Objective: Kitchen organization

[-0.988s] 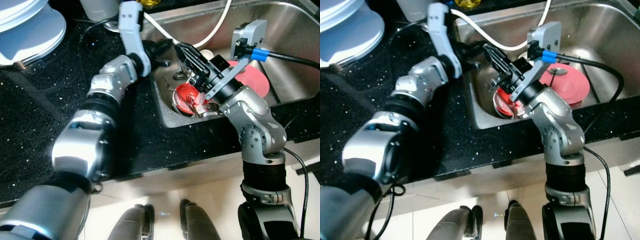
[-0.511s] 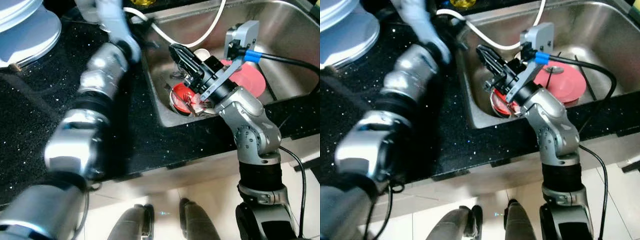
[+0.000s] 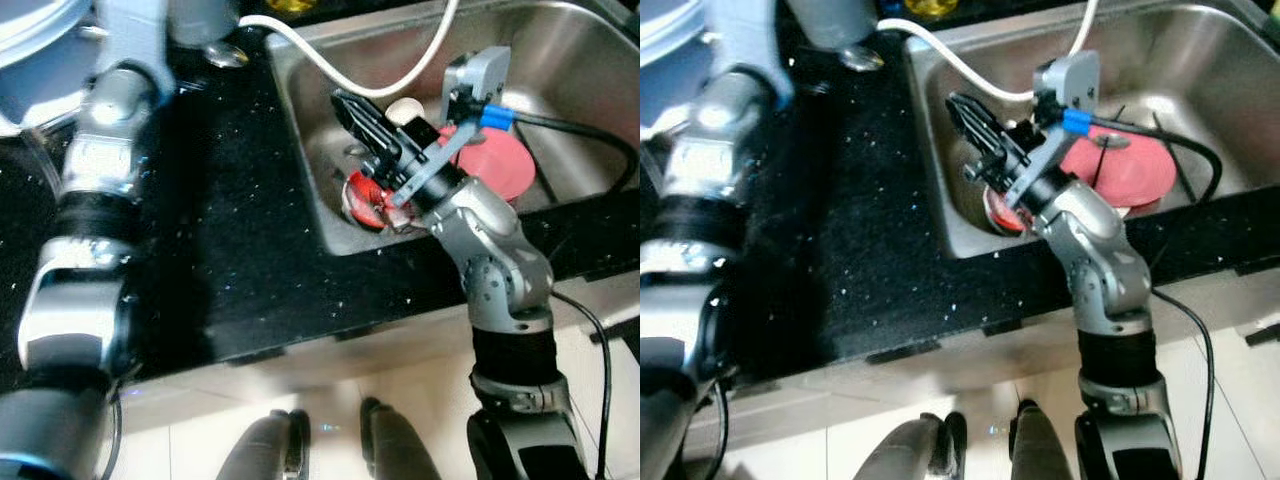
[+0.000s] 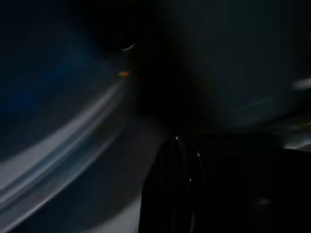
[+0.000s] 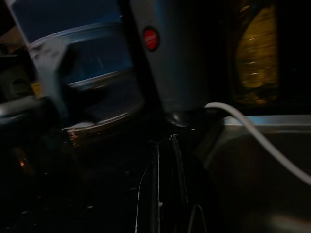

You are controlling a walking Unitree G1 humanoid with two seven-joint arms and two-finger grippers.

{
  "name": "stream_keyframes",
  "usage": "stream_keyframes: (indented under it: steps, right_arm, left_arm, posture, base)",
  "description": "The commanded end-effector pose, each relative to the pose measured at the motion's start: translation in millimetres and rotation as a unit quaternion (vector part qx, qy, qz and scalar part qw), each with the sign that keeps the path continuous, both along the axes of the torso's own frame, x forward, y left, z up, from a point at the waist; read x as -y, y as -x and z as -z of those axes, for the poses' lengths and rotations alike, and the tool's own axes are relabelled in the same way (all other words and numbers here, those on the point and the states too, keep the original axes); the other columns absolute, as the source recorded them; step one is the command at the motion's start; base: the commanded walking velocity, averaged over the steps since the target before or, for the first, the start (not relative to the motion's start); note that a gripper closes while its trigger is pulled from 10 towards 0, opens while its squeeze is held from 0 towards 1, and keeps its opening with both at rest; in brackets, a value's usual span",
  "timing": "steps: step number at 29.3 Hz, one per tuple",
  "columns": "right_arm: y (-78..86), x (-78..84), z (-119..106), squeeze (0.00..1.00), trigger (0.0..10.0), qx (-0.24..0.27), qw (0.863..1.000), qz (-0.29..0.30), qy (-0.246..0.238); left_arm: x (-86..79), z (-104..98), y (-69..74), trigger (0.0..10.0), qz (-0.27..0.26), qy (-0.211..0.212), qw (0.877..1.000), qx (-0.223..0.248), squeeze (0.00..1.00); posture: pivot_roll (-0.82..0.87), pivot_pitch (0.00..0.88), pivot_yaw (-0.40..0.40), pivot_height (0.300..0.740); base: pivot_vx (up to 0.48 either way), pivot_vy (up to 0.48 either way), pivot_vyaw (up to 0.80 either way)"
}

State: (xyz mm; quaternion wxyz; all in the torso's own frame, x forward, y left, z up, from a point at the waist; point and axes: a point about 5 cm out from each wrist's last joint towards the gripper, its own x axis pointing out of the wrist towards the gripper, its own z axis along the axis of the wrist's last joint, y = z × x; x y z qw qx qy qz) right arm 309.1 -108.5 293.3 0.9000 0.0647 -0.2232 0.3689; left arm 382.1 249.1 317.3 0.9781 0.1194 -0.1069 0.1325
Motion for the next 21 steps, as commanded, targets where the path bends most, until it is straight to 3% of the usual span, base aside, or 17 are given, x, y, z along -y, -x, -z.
stream_keyframes:
  steps: [1,4,7,8,9,21]
  right_arm:
    - [0.2,-4.0,4,0.0,10.0,-0.001,1.0,-0.006,0.003]
    - [-2.2,-3.2,5,0.0,10.0,-0.003,1.0,-0.004,0.001]
    - [-3.9,-4.2,6,0.0,10.0,-0.004,1.0,-0.007,-0.001]
    - [-4.8,-5.4,7,0.0,10.0,-0.005,1.0,-0.01,-0.002]
    - [-5.3,-6.2,7,0.0,10.0,-0.005,1.0,-0.012,-0.002]
    - [-8.5,-12.3,5,0.0,10.0,0.0,1.0,-0.023,-0.002]
  left_arm:
    - [-23.3,5,14.4,10.0,-0.059,0.001,0.998,-0.011,0.0]
    - [-44.7,18,42.1,10.0,-0.135,0.0,0.99,-0.033,0.0]
    - [-52.2,31,50.3,10.0,-0.148,0.017,0.987,-0.059,0.02]
    - [-55.5,38,51.7,10.0,-0.152,0.033,0.985,-0.07,0.46]
    - [-57.0,42,53.5,10.0,-0.156,0.045,0.984,-0.077,1.0]
    - [-63.8,58,47.1,10.0,-0.154,0.126,0.974,-0.103,1.0]
  posture:
    - [-0.03,0.169,0.153,0.74]
    - [-0.02,0.164,0.151,0.74]
    - [0.01,0.153,0.133,0.74]
    - [0.01,0.153,0.133,0.74]
    - [0.01,0.153,0.133,0.74]
    - [0.02,0.139,0.113,0.74]
  base:
    - [0.0,0.0,0.0]
    - [0.0,0.0,0.0]
    - [0.0,0.0,0.0]
    - [0.0,0.0,0.0]
    - [0.0,0.0,0.0]
    - [0.0,0.0,0.0]
